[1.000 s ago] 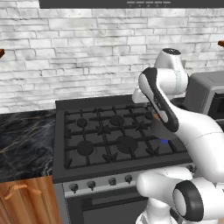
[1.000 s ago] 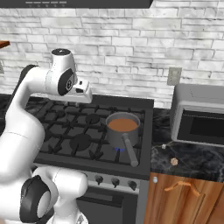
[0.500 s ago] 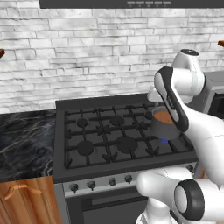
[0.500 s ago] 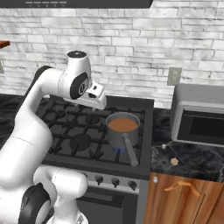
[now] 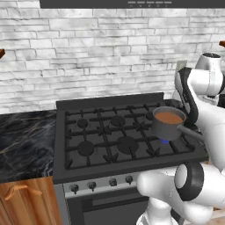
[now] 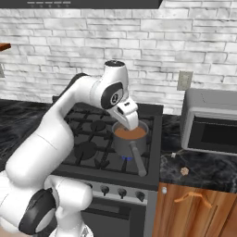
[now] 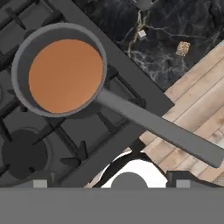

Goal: Pick up the sugar cube(s) and place them in the saucepan with hot chocolate.

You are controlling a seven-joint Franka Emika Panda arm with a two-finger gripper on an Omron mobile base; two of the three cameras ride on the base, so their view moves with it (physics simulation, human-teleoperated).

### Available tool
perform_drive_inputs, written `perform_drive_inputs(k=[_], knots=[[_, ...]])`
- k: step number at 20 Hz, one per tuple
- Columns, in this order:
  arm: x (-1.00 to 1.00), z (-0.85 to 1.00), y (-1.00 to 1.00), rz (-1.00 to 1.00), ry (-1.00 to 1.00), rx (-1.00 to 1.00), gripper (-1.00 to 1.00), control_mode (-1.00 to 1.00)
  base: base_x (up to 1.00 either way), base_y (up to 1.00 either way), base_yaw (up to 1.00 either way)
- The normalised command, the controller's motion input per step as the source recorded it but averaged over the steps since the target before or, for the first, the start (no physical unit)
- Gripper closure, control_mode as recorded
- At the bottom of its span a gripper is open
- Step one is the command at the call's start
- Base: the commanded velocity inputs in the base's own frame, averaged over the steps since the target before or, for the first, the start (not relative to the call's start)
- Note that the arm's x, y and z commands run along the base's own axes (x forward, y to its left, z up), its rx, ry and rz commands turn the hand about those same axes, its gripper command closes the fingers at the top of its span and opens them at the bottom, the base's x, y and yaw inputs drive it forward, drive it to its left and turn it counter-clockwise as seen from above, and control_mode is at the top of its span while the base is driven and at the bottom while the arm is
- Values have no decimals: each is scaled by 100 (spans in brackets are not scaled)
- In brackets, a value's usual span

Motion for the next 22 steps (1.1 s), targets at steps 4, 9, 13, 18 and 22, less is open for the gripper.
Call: perform_drive_inputs(k=[4, 9, 13, 18, 22], knots=[[1, -43, -100, -38, 9, 1, -100, -100, 0, 0, 0], [-7, -32, -45, -15, 0, 4, -100, -100, 0, 0, 0], [49, -10, -89, -1, 7, 21, -100, -100, 0, 0, 0], [58, -38, -73, 1, 3, 10, -100, -100, 0, 0, 0], [68, -64, -64, 5, 1, 0, -100, -100, 0, 0, 0]])
